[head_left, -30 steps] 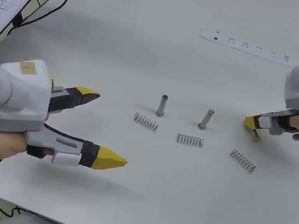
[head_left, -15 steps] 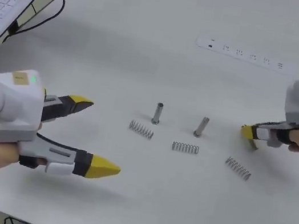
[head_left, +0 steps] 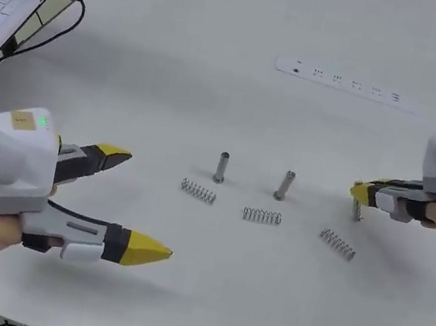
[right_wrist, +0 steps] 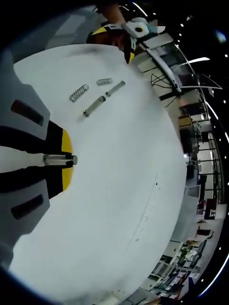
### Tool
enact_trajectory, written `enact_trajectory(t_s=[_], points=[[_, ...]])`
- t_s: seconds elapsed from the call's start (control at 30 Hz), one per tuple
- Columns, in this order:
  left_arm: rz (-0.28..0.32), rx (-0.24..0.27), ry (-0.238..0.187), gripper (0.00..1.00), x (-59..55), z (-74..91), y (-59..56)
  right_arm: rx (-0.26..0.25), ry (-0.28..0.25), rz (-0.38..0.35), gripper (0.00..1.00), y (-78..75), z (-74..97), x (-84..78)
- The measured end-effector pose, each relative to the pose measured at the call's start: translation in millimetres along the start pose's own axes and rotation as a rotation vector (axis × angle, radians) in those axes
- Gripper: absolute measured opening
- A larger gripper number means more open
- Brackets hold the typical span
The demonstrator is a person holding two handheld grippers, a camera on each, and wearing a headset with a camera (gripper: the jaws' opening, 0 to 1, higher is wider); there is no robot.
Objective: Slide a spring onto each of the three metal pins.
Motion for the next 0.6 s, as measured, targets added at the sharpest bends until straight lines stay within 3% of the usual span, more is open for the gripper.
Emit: enact_trajectory(t_s=[0.6], points=[[-0.007, -0.005, -0.009, 0.91, 3.3, -2.1, -0.9, -0.003, -0.054, 0.024, 0.06, 3.4, 6.1, -0.1]])
Point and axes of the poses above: the centre of the closed fingertips' face, and the gripper's own axes: z roughly backward along the fingers, y roughly to its left, x roughly out of its top, the point moved 5 cm from there along z, roughly backward along the fingers, and after that the axes turned 10 degrees about -y, right-handed, at the moved point
